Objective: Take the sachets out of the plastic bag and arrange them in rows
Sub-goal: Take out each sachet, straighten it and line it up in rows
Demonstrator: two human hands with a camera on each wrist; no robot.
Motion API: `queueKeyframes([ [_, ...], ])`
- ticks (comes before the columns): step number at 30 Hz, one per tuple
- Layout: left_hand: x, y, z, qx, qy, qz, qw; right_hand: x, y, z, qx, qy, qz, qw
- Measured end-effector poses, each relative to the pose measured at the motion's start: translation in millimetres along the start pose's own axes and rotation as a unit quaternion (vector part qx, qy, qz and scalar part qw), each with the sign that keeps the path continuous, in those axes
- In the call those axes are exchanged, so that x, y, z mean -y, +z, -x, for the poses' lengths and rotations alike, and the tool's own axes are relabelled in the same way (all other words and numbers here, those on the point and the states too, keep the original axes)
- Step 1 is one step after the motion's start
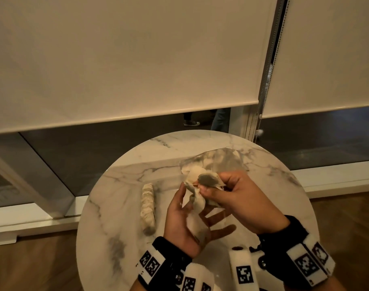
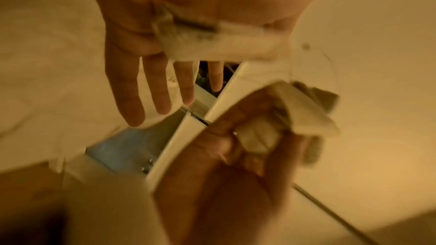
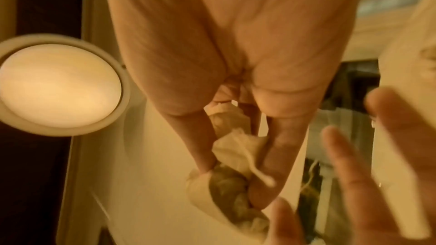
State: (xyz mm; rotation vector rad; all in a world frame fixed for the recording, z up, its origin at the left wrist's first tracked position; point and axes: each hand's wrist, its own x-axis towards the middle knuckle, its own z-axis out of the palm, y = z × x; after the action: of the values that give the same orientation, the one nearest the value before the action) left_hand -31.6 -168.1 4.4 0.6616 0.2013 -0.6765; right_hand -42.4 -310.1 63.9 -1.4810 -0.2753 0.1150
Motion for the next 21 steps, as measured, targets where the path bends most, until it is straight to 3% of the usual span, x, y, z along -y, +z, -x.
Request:
queueKeyframes([
  [2, 0, -2, 3, 0.011, -0.021, 0.050, 0.998, -11, 7, -2, -0.022, -0.011, 0.077, 0.997],
  [7, -1, -18, 1, 0.008, -0.061, 0.064, 0.996, -48, 13, -5, -0.040, -0.056, 0.259, 0.963],
  [14, 5, -38, -5, -0.057, -0.064, 0.030, 0.996, -69, 9, -5, 0.033, -0.028, 0.396, 0.917],
  [21, 5, -47, -9, -0.039, -0.047, 0.086, 0.994, -77, 7, -4, 0.029, -0.053, 0.429, 0.901],
])
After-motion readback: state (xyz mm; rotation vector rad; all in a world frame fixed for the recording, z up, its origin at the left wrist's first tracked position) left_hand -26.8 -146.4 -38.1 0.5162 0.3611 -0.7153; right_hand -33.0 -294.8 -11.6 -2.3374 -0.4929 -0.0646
